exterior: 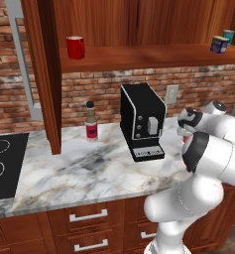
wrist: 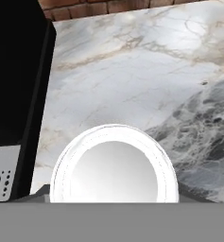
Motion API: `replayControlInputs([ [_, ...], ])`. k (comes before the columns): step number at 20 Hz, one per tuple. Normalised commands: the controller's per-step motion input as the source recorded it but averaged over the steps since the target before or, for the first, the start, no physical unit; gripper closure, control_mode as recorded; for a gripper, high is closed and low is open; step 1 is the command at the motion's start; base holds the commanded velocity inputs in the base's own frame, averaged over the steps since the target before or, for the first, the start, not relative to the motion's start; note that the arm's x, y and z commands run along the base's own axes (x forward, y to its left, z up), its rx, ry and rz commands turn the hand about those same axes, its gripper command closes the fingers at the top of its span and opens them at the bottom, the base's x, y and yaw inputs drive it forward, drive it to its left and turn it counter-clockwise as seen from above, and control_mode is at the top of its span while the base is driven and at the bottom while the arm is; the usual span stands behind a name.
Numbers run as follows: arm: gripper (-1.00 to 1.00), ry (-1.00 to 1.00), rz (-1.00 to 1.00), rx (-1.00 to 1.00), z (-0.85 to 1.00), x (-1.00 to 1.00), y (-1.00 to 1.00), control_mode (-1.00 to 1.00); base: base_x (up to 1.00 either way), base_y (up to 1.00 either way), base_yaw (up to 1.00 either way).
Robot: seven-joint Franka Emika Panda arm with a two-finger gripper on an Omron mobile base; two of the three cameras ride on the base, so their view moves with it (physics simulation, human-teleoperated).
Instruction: Pick the cans from the counter and place them in their designated side in the cabinet.
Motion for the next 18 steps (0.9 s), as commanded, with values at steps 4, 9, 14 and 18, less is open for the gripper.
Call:
replayControlInputs([
  [4,1.00,-0.06,0.00,0.05,0.38,-0.10,-0.03,-1.00,0.00,0.00,0.00],
  [9,1.00,-0.05,0.00,0.04,0.32,-0.08,-0.02,-1.00,0.00,0.00,0.00],
  [14,1.00,-0.07,0.00,0.04,0.30,-0.12,0.00,-1.00,0.00,0.00,0.00],
  [18,1.00,-0.08,0.00,0.02,0.34,-0.15,0.00,-1.00,0.00,0.00,0.00],
])
